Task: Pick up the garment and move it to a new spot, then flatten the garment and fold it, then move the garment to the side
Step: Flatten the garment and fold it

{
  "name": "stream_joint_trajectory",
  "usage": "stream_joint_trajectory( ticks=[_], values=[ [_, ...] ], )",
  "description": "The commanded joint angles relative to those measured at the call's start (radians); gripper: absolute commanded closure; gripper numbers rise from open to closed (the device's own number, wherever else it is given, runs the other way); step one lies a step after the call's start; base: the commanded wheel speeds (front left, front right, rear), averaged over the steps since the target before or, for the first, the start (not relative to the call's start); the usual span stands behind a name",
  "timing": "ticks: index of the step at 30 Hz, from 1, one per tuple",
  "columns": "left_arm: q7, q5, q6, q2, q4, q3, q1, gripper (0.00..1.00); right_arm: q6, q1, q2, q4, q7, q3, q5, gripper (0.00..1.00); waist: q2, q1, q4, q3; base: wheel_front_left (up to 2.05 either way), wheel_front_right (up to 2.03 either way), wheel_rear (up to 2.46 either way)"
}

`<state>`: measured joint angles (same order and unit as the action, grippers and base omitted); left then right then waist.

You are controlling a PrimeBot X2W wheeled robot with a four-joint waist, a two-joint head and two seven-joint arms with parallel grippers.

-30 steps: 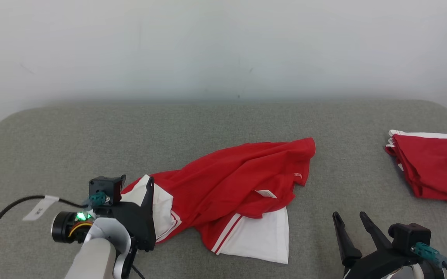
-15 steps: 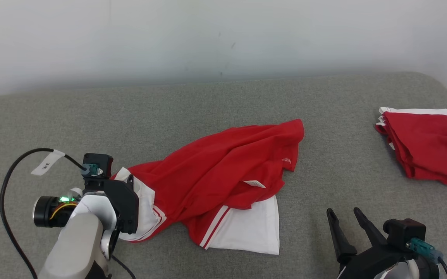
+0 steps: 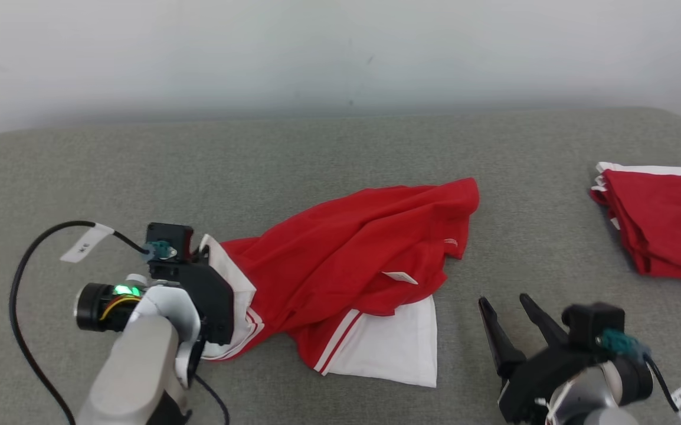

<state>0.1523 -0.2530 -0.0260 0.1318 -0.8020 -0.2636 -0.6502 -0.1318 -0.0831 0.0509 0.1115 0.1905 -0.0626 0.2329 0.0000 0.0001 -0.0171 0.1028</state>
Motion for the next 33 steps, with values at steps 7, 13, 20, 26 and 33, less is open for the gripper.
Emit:
stream_joint_trajectory(
  ticks=[7, 13, 20, 26, 33],
  values=[
    [-0.029, -0.024, -0.005, -0.041, 0.042, -0.03, 0.04, 1.0, 0.002, -0.156, -0.001, 0.125, 0.092, 0.016, 0.001, 0.0, 0.0, -0.0001, 0.063, 0.026, 0.0, 0.0, 0.0],
    [-0.027, -0.034, 0.0, -0.046, 0.049, -0.038, 0.047, 1.0, 0.002, -0.223, -0.001, 0.218, 0.128, -0.063, 0.097, 0.0, 0.0, -0.0001, 0.089, 0.03, 0.0, 0.0, 0.0],
    [-0.023, -0.046, 0.006, -0.035, 0.058, -0.036, 0.043, 1.0, 0.002, -0.249, 0.0, 0.291, 0.101, -0.13, 0.148, 0.0, 0.0, -0.0001, 0.088, 0.039, 0.0, 0.0, 0.0],
    [-0.023, -0.055, 0.009, -0.033, 0.067, -0.037, 0.029, 1.0, 0.002, -0.302, 0.0, 0.348, 0.069, -0.191, 0.185, 0.0, 0.0, -0.0001, 0.085, 0.05, 0.0, 0.0, 0.0],
    [-0.034, -0.065, 0.015, -0.036, 0.066, -0.041, 0.031, 1.0, 0.002, -0.33, 0.0, 0.381, 0.027, -0.21, 0.17, 0.76, 0.0, -0.0001, 0.087, 0.042, 0.0, 0.0, 0.0]
  ],
)
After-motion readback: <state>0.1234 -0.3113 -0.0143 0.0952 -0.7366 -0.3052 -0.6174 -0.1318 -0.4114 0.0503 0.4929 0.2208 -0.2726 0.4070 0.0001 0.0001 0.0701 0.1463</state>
